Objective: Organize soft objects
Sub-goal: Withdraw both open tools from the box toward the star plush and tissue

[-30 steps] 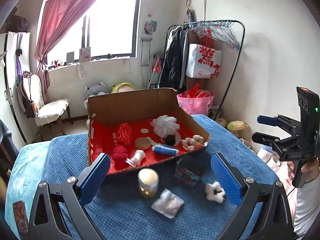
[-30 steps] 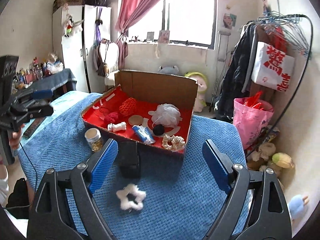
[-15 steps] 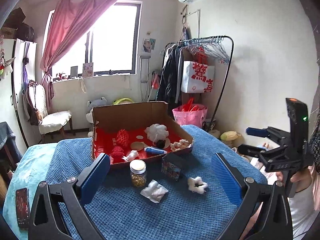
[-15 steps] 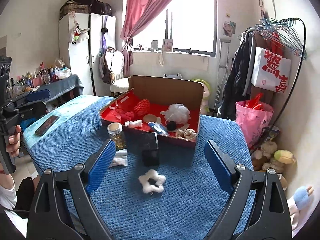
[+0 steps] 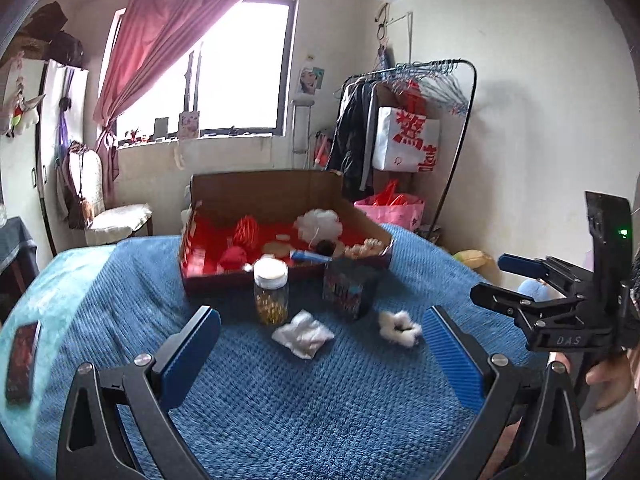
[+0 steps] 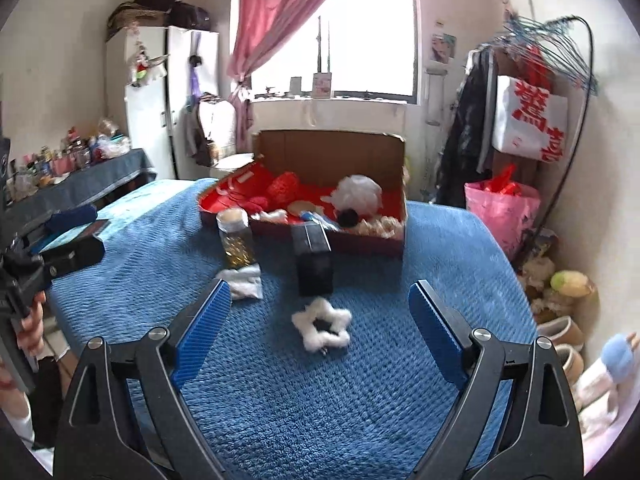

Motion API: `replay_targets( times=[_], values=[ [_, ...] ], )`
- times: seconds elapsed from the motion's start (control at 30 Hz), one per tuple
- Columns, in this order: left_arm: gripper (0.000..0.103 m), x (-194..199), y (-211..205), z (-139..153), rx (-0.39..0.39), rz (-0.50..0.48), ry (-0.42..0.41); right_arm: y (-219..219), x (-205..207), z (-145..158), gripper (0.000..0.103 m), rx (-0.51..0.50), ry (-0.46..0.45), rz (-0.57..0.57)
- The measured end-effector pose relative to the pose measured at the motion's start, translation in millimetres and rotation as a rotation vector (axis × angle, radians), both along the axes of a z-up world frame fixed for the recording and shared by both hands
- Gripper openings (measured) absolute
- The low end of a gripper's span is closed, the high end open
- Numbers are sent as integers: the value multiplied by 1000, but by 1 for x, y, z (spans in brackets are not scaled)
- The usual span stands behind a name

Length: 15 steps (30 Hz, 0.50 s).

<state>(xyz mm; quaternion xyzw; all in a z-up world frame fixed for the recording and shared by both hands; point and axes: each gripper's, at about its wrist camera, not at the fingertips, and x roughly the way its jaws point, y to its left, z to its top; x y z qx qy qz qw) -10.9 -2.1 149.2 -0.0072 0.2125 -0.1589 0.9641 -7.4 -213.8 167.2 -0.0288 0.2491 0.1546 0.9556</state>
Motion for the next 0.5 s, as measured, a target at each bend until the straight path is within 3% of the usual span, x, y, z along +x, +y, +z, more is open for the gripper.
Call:
replay_targets(
  times=[0.3, 0.5],
  values=[
    [103, 16, -16, -65, 30, 48, 41, 1, 2, -57, 91, 81, 24, -79],
    [103, 25, -12, -85, -5, 80, 92, 11, 0, -76, 91, 6, 25, -114]
  ],
)
